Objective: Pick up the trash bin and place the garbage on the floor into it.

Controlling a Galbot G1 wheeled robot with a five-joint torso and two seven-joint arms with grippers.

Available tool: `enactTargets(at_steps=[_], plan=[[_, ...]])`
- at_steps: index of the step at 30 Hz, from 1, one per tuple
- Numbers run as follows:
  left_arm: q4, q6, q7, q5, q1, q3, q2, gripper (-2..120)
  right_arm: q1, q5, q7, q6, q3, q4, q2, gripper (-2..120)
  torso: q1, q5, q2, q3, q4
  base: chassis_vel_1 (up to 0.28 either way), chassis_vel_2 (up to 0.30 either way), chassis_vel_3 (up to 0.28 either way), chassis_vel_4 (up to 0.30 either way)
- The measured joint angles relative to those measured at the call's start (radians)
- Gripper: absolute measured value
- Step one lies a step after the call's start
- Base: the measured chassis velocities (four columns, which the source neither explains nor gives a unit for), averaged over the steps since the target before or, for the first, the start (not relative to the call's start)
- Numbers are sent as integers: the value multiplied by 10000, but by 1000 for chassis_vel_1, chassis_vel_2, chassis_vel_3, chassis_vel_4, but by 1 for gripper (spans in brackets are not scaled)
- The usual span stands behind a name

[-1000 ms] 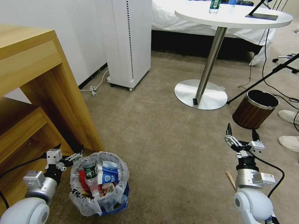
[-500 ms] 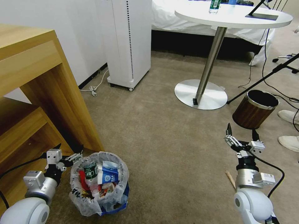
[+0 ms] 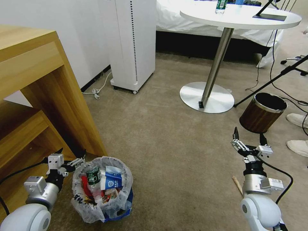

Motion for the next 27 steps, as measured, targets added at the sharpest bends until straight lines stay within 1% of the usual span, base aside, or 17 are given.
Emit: enactTargets(at_steps=[27], plan=[[0, 0, 0, 0, 0, 0, -1, 100, 0, 0, 0, 0, 0, 0, 0, 100, 0, 0, 0, 0, 0, 0, 0, 0, 0]])
